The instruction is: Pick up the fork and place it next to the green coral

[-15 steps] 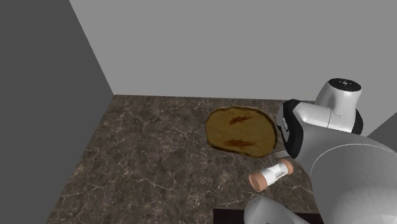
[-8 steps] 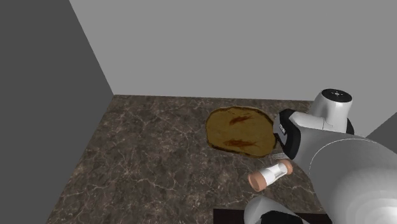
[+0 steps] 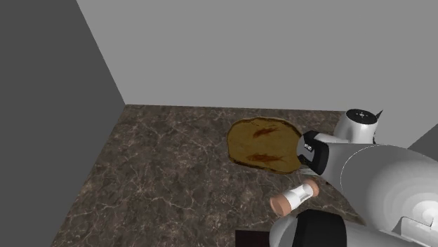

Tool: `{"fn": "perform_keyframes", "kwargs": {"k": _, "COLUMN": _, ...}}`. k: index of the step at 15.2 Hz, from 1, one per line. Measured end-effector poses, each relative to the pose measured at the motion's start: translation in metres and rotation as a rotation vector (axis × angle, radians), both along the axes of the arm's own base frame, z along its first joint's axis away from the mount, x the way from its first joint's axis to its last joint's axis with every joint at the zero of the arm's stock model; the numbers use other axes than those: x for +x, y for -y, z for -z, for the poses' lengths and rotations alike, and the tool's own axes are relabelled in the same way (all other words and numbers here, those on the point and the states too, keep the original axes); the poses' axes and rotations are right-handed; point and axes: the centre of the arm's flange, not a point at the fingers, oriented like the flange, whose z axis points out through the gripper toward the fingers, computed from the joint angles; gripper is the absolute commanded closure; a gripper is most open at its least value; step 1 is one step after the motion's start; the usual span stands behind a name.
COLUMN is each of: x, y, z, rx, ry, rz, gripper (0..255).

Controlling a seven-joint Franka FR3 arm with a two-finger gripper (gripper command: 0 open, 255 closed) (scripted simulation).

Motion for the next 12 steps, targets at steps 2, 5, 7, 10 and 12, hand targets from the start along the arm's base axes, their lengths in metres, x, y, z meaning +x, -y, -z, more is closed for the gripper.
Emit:
{"fn": "perform_keyframes", "kwargs": {"k": 2, "x": -0.0005, "y": 0.0004, "z": 0.0088, "rx": 0.002, "ry": -0.003, "rz": -0.001, "gripper": 255}}
{"fn": "perform_keyframes", "kwargs": {"k": 5, "x": 0.0003, "y": 0.0011, "z": 0.01, "rx": 0.001, "ry": -0.001, "rz": 0.0, "gripper": 255}}
{"fn": "perform_keyframes", "kwargs": {"k": 7, "x": 0.0002, "y": 0.0011, "z": 0.0101, "rx": 0.001, "ry": -0.001, "rz": 0.001, "gripper": 255}}
{"fn": "perform_keyframes", "kwargs": {"k": 10, "x": -0.0018, "y": 0.0015, "z": 0.0117, "rx": 0.003, "ry": -0.005, "rz": 0.001, "gripper": 0}}
{"fn": "perform_keyframes", "kwargs": {"k": 12, "x": -0.0023, "y": 0.0016, "z": 0.0123, "rx": 0.004, "ry": -0.006, "rz": 0.001, "gripper": 0}}
